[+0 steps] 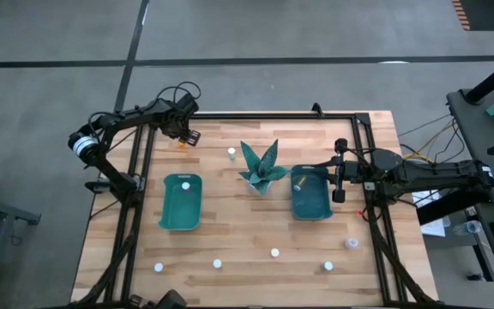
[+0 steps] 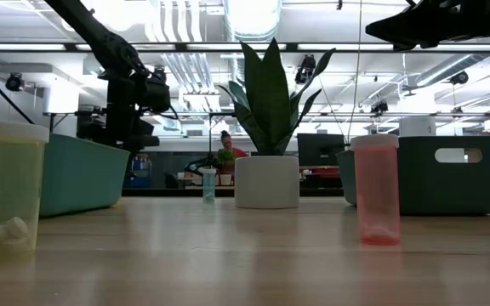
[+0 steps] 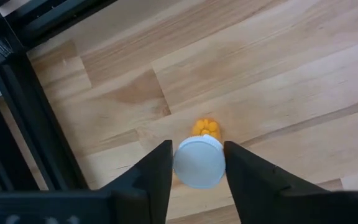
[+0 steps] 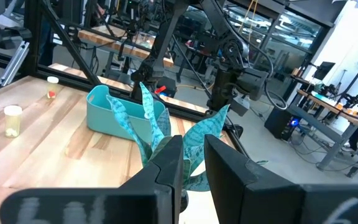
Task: Pick and place medicine bottles into bin by pill shape (circle, oval)
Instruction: Put the orange tablet bottle into the blue bin
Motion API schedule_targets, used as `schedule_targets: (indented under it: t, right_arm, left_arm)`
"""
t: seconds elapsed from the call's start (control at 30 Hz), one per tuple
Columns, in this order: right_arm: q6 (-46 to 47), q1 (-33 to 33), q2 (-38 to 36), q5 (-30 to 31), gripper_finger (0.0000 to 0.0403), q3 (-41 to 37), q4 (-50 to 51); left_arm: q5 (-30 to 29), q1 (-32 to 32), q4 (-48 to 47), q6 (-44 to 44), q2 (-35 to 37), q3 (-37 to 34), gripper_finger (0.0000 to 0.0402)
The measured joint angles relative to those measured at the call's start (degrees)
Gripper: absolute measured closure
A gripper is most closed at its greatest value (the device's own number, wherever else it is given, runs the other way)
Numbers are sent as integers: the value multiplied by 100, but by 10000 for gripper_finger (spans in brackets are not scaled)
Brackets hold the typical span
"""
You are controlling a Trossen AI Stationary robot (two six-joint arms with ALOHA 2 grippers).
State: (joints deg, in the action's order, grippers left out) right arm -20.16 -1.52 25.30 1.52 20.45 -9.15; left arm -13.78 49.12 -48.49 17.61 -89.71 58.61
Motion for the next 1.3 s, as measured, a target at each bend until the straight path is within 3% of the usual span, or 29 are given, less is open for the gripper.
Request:
schedule_targets:
  t: [0.4,0.67,0.93,1.3]
  right_arm:
    - [20,0,0,0,346,0,0]
    - [275,0,0,7,346,0,-7]
    - [829,13,177,-7,346,174,-8]
    - [1122,274,956,-22,346,776,6]
  left_arm:
    - [3,-31,-301,-62,68,139,305]
    - [-84,-505,-938,-308,828,721,307]
    - [-129,-1667,-935,-452,1876,1457,307]
    - [-126,-3828,1049,-886,2442,1516,308]
